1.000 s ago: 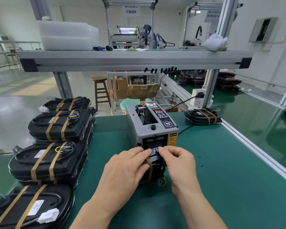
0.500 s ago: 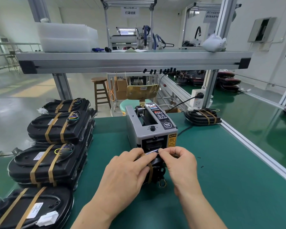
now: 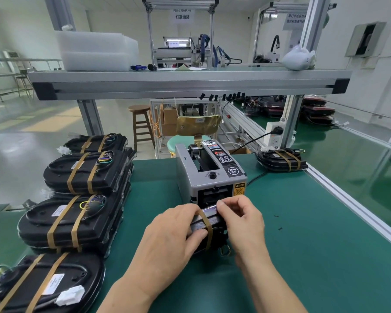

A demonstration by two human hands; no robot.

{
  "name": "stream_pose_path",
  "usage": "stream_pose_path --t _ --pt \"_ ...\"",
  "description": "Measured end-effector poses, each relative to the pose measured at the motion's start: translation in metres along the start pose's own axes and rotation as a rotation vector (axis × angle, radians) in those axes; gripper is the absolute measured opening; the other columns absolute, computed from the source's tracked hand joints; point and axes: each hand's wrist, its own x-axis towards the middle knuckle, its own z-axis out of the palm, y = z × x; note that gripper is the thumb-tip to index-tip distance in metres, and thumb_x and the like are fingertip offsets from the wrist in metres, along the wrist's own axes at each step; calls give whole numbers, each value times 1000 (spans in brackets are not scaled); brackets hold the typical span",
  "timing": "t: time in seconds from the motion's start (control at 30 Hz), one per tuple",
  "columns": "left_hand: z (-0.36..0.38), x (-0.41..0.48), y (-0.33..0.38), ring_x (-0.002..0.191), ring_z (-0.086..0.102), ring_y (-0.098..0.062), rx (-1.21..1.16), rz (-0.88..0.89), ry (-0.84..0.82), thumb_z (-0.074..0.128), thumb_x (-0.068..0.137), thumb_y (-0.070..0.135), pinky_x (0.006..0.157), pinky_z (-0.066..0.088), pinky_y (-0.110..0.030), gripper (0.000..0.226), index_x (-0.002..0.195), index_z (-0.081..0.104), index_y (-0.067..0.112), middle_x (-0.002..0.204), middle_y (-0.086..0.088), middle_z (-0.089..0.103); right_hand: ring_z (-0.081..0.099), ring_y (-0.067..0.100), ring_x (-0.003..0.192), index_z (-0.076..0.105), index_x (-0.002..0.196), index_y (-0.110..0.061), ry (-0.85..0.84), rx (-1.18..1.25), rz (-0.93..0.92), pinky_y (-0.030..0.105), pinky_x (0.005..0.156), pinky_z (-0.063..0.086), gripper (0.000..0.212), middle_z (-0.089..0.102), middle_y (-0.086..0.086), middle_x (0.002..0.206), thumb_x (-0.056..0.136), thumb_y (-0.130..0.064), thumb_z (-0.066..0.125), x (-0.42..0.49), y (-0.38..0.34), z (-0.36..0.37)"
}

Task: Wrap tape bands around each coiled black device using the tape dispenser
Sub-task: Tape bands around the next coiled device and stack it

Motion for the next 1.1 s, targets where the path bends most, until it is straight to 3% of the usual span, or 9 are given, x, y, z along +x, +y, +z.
stream_pose_path --t 0.13,0.27,0.37,0.47,0.57,0.77,0.93,1.0,1.1 --pt "-4 -8 -10 111 42 -5 116 -68 -123 56 73 64 95 35 -26 71 139 29 54 122 26 42 63 7 74 69 82 -32 -32 -15 -5 32 71 52 16 71 -11 77 94 -26 60 0 3 -1" --pt "-3 -19 -27 99 44 -5 24 -178 -160 65 81 46 86 40 -19 91 136 -1 73 109 22 36 69 0 88 74 91 -41 -249 126 198 24 75 48 29 76 -14 94 101 -44 47 -4 10 -10" --pt "1 -22 -31 94 45 1 -167 -293 -48 74 82 34 80 35 -13 93 144 11 61 107 24 41 60 -12 107 69 108 -47 -444 47 179 20 88 46 38 69 -23 115 77 -67 63 -10 22 -23" --pt "5 -25 -35 108 44 2 -263 -399 71 82 75 27 90 31 -14 75 137 40 36 119 23 46 56 -6 118 60 119 -47 -447 -78 85 14 92 48 50 63 -24 124 77 -35 83 -13 28 -29" --pt "1 -25 -35 97 55 2 -301 -391 144 85 67 18 79 36 -4 52 105 53 35 100 21 59 60 7 118 62 122 -40 -388 -62 30 35 101 50 53 66 -13 123 79 -16 83 -16 25 -26" --pt "-35 -22 -43 105 46 16 -340 -339 319 90 63 23 84 29 4 63 117 62 42 105 19 54 63 4 108 62 117 -44 -331 -46 -119 25 91 49 58 67 -16 115 63 -44 82 -22 -7 -10" --pt "-71 -24 -61 113 53 9 -437 -408 422 87 65 37 99 40 -16 76 130 51 54 112 25 59 66 7 96 65 111 -35 -338 29 -162 24 82 53 55 70 -11 108 60 -49 83 -29 -42 23" --pt "-86 -25 -70 112 58 0 -485 -476 488 88 64 38 102 47 -35 70 123 53 47 114 20 63 66 5 93 65 106 -33 -348 61 -145 20 80 53 47 70 -11 103 66 -43 87 -30 -54 40" --pt "-108 -28 -84 97 65 1 -495 -501 547 87 67 37 91 54 -36 49 106 59 45 103 20 70 62 2 87 64 100 -33 -360 67 -112 17 79 48 49 66 -13 94 60 -55 81 -37 -68 66"
